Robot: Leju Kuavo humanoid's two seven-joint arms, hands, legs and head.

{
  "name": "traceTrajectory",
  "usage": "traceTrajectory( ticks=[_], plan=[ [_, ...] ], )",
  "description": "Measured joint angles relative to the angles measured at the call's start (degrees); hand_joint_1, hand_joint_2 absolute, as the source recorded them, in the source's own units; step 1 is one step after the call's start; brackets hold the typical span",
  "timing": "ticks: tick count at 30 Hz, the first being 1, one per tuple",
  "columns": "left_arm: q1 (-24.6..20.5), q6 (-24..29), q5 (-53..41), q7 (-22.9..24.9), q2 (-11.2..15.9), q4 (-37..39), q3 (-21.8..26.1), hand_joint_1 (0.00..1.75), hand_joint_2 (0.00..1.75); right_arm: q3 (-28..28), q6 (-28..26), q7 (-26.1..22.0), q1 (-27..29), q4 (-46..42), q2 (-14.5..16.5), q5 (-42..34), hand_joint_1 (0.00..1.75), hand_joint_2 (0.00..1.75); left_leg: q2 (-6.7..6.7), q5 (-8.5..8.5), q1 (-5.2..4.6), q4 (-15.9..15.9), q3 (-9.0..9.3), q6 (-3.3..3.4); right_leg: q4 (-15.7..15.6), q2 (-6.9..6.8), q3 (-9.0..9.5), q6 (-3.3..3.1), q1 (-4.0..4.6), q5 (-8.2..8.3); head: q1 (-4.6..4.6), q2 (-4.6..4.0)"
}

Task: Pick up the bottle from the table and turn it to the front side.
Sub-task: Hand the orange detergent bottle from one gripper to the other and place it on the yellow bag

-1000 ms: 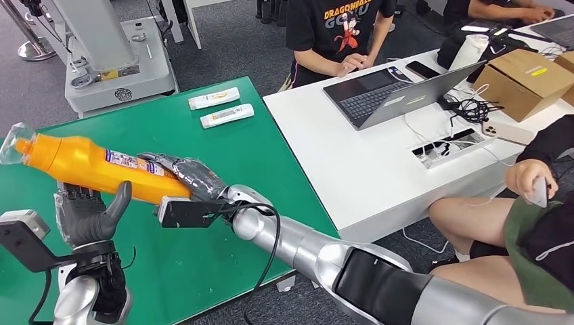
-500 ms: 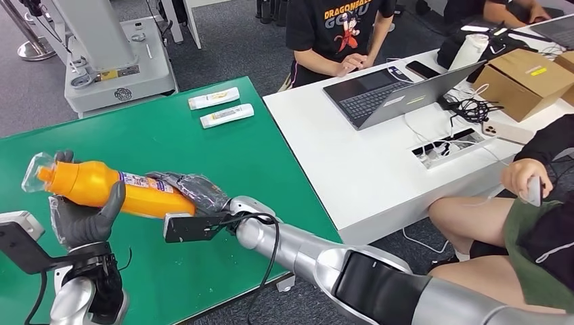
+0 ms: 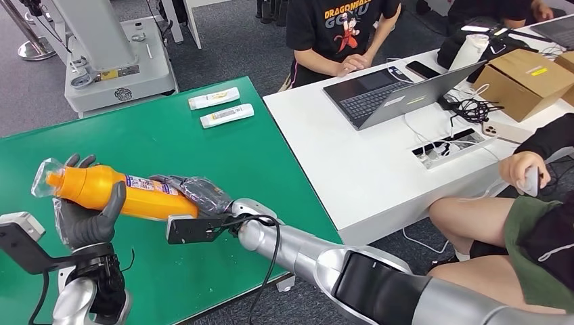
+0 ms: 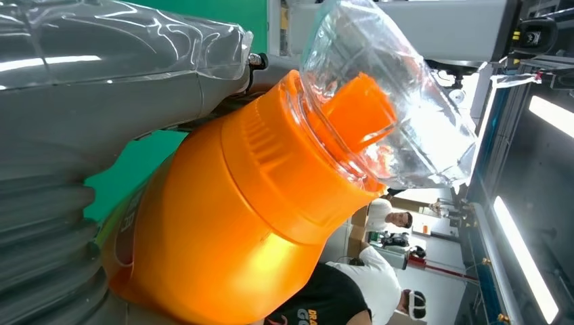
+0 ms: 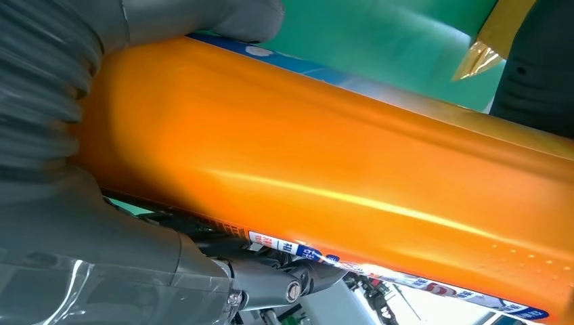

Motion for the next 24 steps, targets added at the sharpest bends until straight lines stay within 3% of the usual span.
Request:
traceTrajectory(
  ticks=[15, 19, 24],
  plan=[
    [0.04, -0.74, 1.81, -0.01, 0.10, 0.58, 0.02, 1.75, 1.75, -0.13, -3.88, 0.13, 0.76, -0.96, -0.19, 0.90, 1.75, 1.75, 0.00, 0.00, 0.00, 0.00, 0.00, 0.00, 0.00, 0.00, 0.01, 0.00, 0.00, 0.00, 0.00, -0.01],
    [0.05, -0.85, 2.16, 0.02, 0.09, 0.58, 0.03, 1.75, 1.75, -0.53, -4.93, 1.16, 1.33, -2.34, -0.33, 1.50, 0.06, 1.75, 0.00, 0.00, 0.00, 0.00, 0.00, 0.00, 0.00, 0.00, 0.00, 0.00, 0.00, 0.00, 0.00, 0.00],
    [0.46, -0.63, 2.38, 0.02, 0.08, 0.58, 0.17, 1.75, 1.75, -1.70, -5.69, 2.14, 1.60, -3.57, -0.54, 1.74, 0.00, 1.75, -0.01, 0.00, 0.00, 0.00, 0.00, 0.00, 0.00, 0.00, 0.01, 0.00, 0.00, 0.00, 0.00, 0.00]
  ],
)
